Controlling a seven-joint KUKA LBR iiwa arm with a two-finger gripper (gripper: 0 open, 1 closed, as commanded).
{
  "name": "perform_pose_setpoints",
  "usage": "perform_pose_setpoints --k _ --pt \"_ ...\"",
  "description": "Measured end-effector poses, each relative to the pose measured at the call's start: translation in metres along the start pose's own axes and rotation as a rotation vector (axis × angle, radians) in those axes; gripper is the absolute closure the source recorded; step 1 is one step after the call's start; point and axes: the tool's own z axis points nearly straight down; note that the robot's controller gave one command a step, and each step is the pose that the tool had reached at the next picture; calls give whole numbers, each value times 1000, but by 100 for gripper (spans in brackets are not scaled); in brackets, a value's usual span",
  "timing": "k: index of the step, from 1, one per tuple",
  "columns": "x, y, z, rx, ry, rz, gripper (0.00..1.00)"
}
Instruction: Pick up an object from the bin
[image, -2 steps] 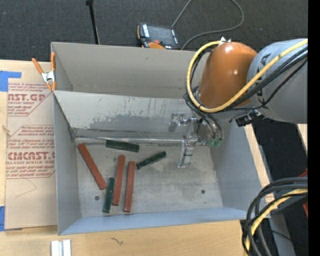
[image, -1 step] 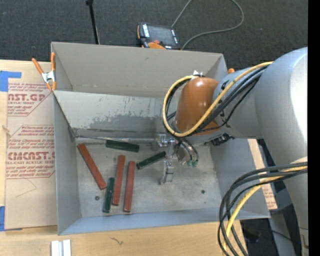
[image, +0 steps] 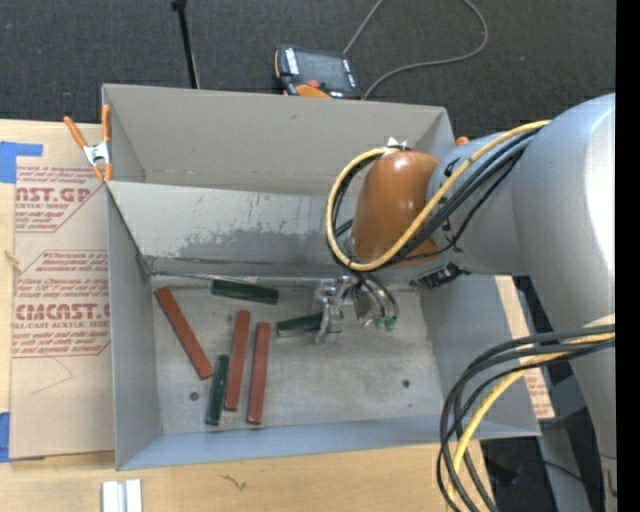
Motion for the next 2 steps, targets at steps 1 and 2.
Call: perform_pose_setpoints --k 1,2 --pt "3 -5 0 0 1 -329 100" --pt "0 15 -131 1 -9 -317 100"
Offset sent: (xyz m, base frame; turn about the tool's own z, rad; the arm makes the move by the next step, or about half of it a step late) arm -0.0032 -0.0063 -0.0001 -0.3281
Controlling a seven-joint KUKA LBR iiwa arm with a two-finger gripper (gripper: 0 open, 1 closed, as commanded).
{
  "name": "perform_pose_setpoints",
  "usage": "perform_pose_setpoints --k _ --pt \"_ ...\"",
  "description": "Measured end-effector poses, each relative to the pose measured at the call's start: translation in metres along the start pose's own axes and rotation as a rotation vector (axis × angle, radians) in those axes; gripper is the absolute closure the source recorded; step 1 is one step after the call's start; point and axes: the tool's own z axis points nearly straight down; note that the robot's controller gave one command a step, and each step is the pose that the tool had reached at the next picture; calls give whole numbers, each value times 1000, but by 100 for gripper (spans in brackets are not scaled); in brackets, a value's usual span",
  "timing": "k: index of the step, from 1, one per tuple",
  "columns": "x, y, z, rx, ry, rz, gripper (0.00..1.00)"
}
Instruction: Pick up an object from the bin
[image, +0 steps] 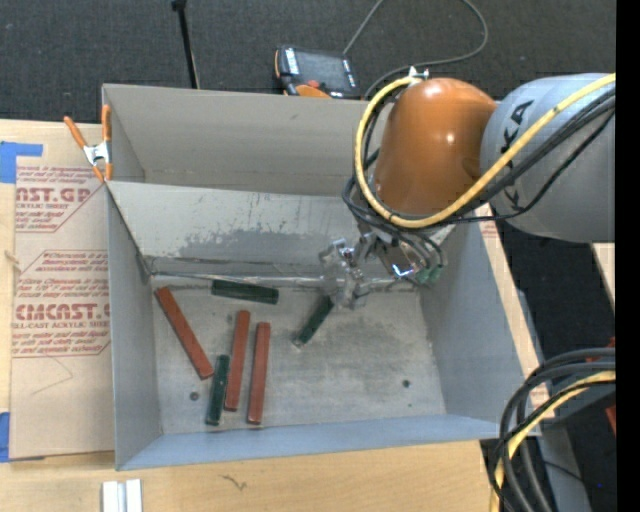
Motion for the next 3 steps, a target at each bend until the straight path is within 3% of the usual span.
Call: perform_pose_setpoints --k 1,2,3 --pt "2 0 5 -3 8 0 0" --pt "-2 9 134 -5 11 -155 0" --pt "-3 9 131 -4 9 -154 100"
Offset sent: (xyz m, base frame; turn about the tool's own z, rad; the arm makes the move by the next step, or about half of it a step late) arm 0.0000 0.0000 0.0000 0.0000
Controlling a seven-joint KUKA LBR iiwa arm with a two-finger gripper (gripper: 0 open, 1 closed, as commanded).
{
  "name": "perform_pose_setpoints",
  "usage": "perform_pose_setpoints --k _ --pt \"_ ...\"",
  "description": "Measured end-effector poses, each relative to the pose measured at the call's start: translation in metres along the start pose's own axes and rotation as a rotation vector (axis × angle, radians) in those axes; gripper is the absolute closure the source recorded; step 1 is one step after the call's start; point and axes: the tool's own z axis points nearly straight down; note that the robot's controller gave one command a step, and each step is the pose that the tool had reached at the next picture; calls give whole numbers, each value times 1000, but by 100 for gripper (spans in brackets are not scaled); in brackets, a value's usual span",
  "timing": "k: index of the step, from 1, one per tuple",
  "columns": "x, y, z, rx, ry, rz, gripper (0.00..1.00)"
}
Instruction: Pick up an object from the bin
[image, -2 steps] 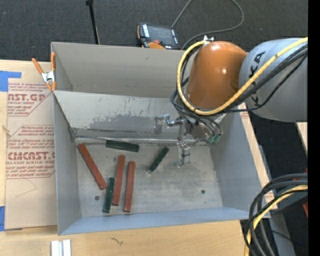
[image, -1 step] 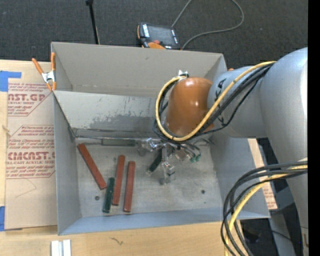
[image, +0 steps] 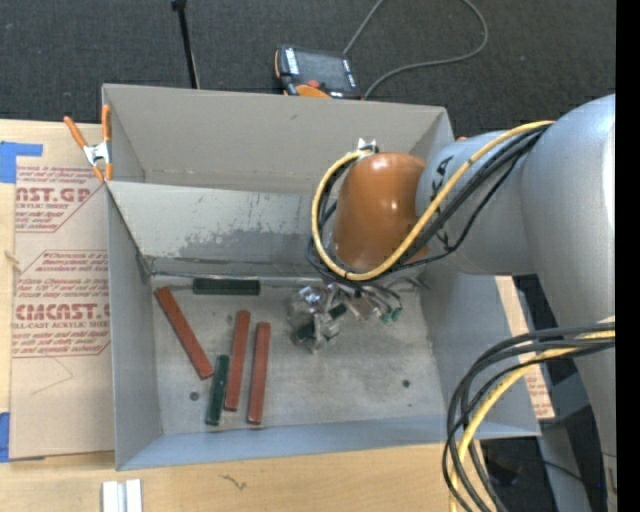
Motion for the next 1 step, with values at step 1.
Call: perform_pose_setpoints --k 1 --pt "29 20 -162 4 -7 -70 100"
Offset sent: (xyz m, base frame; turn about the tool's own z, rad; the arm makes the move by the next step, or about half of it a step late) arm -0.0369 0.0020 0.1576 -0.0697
